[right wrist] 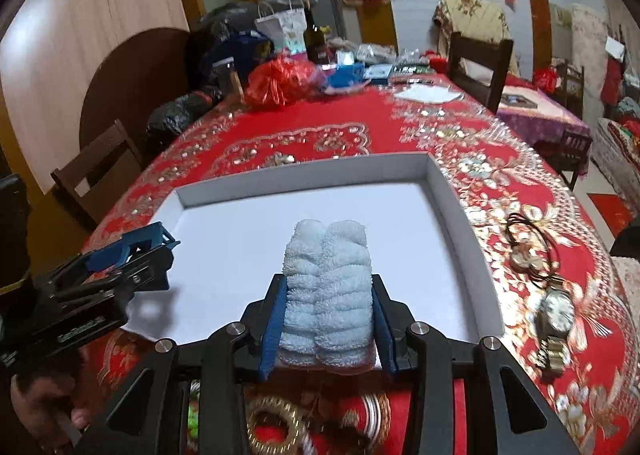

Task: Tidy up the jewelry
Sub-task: 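Carry both items into the white box and open the right tool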

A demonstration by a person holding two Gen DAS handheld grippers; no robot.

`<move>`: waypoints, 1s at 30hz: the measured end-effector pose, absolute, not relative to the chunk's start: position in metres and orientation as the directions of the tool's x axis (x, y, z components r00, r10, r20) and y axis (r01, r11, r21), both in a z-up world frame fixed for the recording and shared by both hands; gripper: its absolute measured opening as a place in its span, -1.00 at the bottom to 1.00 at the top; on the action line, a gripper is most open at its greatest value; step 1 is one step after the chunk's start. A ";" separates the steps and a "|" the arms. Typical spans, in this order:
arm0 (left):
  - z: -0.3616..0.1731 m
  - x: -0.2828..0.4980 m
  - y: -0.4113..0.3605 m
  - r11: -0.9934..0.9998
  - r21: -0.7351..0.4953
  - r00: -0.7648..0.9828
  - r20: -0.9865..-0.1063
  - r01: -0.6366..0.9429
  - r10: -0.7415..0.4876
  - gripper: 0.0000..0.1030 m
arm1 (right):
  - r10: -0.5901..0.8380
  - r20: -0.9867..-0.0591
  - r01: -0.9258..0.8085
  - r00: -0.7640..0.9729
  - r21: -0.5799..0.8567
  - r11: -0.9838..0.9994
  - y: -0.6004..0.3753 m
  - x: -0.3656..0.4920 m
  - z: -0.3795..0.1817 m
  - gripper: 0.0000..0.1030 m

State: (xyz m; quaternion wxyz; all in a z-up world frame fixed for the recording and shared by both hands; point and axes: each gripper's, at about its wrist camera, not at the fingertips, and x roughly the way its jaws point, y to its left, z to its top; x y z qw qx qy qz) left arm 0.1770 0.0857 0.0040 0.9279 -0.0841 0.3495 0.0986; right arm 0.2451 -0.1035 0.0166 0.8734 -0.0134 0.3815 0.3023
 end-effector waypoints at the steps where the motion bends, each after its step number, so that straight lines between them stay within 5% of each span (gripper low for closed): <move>1: -0.001 0.180 0.088 0.964 -0.073 0.719 -0.681 -0.255 0.138 0.42 | 0.515 -0.685 -0.542 0.515 0.205 0.815 -0.100 0.248 0.014 -0.26; 8: -0.025 0.186 0.096 0.955 0.015 0.632 -0.746 -0.297 0.208 0.42 | 0.488 -0.727 -0.550 0.483 0.182 0.815 -0.090 0.257 -0.003 -0.25; 17: -0.030 0.170 0.087 0.956 0.090 0.599 -0.761 -0.281 0.248 0.48 | 0.495 -0.758 -0.594 0.424 0.181 0.784 -0.090 0.256 -0.013 0.14; 30: -0.016 0.126 0.100 0.935 0.008 0.633 -0.734 -0.354 0.246 0.49 | 0.609 -0.620 -0.565 0.494 0.303 0.767 -0.135 0.213 0.028 0.15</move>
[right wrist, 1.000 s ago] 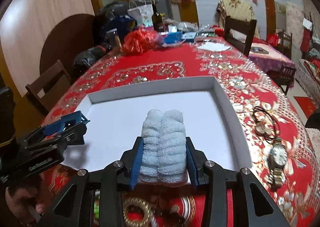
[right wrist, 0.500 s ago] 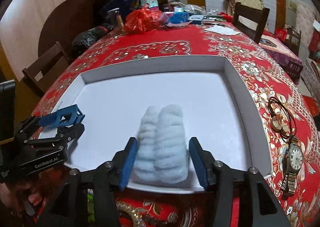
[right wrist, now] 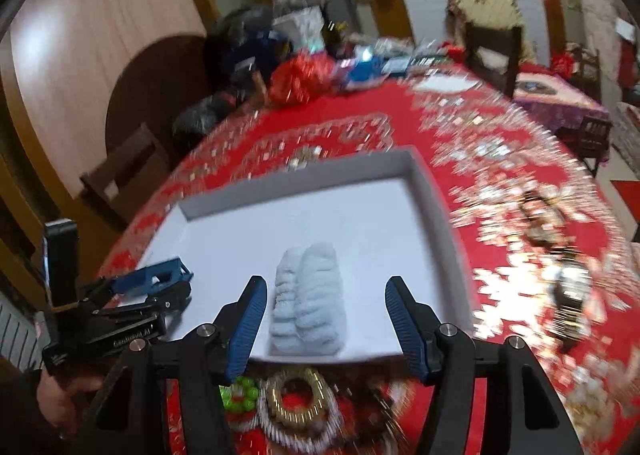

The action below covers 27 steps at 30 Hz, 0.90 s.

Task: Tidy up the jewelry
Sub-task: 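Carry both items into the white box and open the right tool, then open the left tool to release the blue clip inside the box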

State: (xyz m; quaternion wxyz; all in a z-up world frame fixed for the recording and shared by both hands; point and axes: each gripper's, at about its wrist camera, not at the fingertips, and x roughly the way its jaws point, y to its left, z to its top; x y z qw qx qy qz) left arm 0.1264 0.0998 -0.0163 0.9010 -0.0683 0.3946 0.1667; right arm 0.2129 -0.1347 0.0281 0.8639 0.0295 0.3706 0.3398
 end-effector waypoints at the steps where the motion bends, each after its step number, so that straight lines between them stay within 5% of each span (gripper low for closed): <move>1: -0.011 0.123 0.098 0.937 -0.006 0.649 -0.723 -0.350 0.238 0.49 | 0.609 -0.608 -0.563 0.509 0.301 0.770 -0.142 0.207 0.032 0.15; 5: 0.008 0.107 0.079 0.954 -0.029 0.704 -0.682 -0.297 0.199 0.56 | 0.590 -0.608 -0.553 0.532 0.279 0.785 -0.167 0.181 0.032 0.15; 11: 0.020 0.068 0.044 0.976 -0.069 0.758 -0.642 -0.209 0.117 0.56 | 0.594 -0.641 -0.622 0.486 0.223 0.750 -0.159 0.157 0.010 -0.29; 27: -0.010 0.076 0.014 0.984 -0.163 0.706 -0.705 -0.070 -0.066 0.40 | 0.543 -0.712 -0.662 0.445 0.146 0.735 -0.120 0.171 -0.011 -0.70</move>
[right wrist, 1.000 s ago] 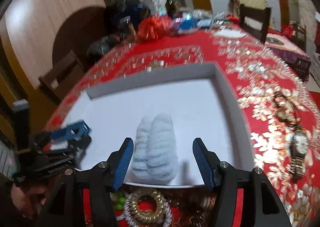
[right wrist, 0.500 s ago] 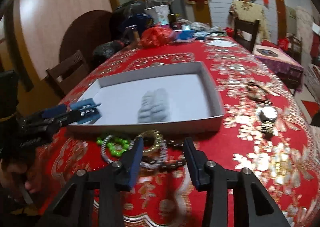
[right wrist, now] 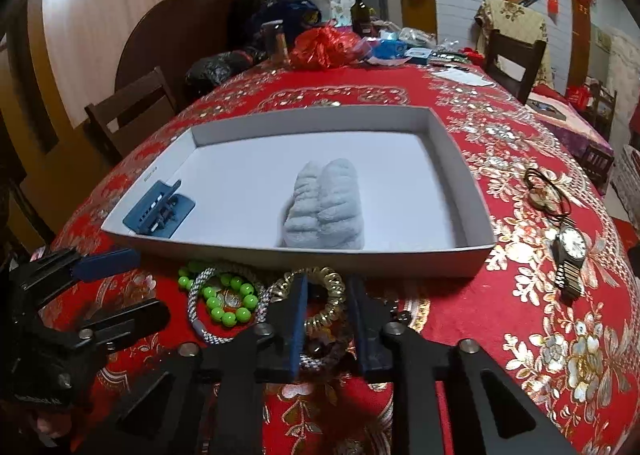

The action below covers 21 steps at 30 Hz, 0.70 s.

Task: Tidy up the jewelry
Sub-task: 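Open the left tool to release the blue clip inside the box, then close the left tool on the silver braided bracelet while the right tool approaches the gold coil bracelet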

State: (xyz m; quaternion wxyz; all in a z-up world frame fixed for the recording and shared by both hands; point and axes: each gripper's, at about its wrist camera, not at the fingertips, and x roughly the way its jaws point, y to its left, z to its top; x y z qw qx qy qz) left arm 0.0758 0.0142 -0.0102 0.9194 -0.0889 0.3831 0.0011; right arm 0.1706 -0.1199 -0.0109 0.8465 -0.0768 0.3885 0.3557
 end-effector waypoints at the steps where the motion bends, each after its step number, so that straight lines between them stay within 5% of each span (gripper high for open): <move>1: -0.011 0.078 0.014 0.984 -0.168 0.703 -0.707 -0.065 -0.075 0.39 | 0.537 -0.715 -0.659 0.447 0.143 0.739 -0.120 0.171 -0.011 -0.73; 8: -0.022 0.102 0.007 0.982 -0.185 0.669 -0.736 -0.047 -0.107 -0.07 | 0.550 -0.687 -0.621 0.476 0.180 0.763 -0.134 0.169 -0.007 -0.82; 10: -0.022 0.102 0.008 0.980 -0.192 0.665 -0.739 -0.049 -0.111 -0.67 | 0.566 -0.650 -0.610 0.507 0.194 0.769 -0.146 0.160 -0.002 -0.82; 11: -0.024 0.101 0.010 0.976 -0.212 0.653 -0.745 -0.042 -0.134 -0.74 | 0.567 -0.640 -0.602 0.519 0.197 0.774 -0.150 0.157 0.000 -0.82; 21: -0.013 0.059 0.018 0.952 -0.308 0.704 -0.674 0.008 -0.224 -0.87 | 0.547 -0.602 -0.526 0.582 0.234 0.818 -0.186 0.138 0.007 -0.82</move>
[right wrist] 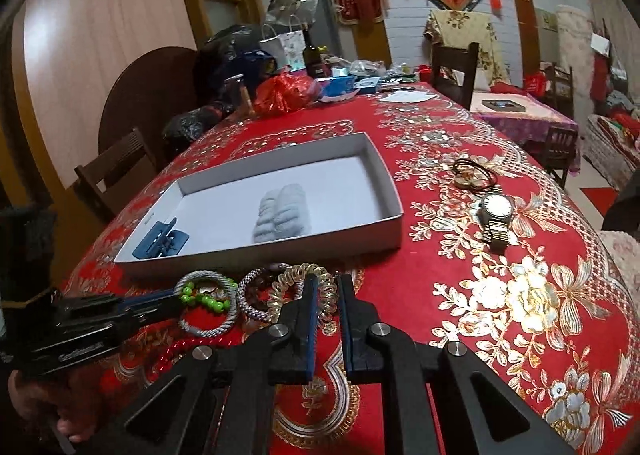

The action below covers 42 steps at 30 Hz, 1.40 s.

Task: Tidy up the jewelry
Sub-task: 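Close the left tool on the silver braided bracelet while the right tool approaches the gold coil bracelet, then lower the open right tool around the gold coil bracelet while the left tool holds the braided bracelet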

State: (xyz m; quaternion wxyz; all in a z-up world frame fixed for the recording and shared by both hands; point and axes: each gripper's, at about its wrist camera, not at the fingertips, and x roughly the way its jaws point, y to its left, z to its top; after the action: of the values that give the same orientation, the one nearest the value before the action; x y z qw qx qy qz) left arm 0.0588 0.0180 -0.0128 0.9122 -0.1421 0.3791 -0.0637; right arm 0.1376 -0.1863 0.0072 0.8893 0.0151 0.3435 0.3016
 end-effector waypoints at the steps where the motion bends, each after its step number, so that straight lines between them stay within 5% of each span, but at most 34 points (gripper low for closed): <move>1: -0.011 0.055 0.018 0.951 -0.310 0.711 -0.665 0.013 -0.226 -0.87 | 0.538 -0.611 -0.522 0.580 0.228 0.822 -0.185 0.139 0.006 -0.82; 17: -0.016 0.044 0.045 0.941 -0.333 0.715 -0.673 -0.064 -0.189 -0.88 | 0.456 -0.653 -0.479 0.605 0.158 0.863 -0.179 0.141 0.002 -0.82; 20: -0.017 0.050 0.038 0.947 -0.318 0.700 -0.687 -0.043 -0.198 -0.54 | 0.448 -0.660 -0.486 0.603 0.141 0.863 -0.175 0.141 0.002 -0.82; 22: -0.015 0.054 0.035 0.954 -0.297 0.706 -0.685 -0.043 -0.181 -0.09 | 0.439 -0.661 -0.489 0.608 0.124 0.863 -0.172 0.139 0.002 -0.82; 26: -0.018 0.069 0.032 0.967 -0.242 0.681 -0.722 -0.082 -0.123 -0.09 | 0.441 -0.656 -0.496 0.613 0.115 0.861 -0.169 0.137 0.004 -0.82; 29: -0.022 0.076 0.032 0.969 -0.230 0.659 -0.743 -0.086 -0.118 -0.25 | 0.440 -0.656 -0.490 0.613 0.122 0.863 -0.172 0.138 0.003 -0.82; 34: -0.026 0.083 0.027 0.963 -0.269 0.629 -0.753 -0.027 -0.193 -0.89 | 0.439 -0.660 -0.484 0.609 0.130 0.865 -0.173 0.139 0.002 -0.82; 42: -0.016 0.061 0.028 0.960 -0.277 0.692 -0.700 -0.036 -0.176 -0.90 | 0.436 -0.657 -0.473 0.615 0.135 0.871 -0.176 0.138 0.002 -0.82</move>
State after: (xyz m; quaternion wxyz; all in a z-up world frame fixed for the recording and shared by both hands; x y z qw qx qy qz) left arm 0.0607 0.0282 -0.0156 0.9097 -0.1355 0.3907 -0.0383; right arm 0.1383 -0.1762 0.0024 0.8981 -0.0258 0.3586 0.2531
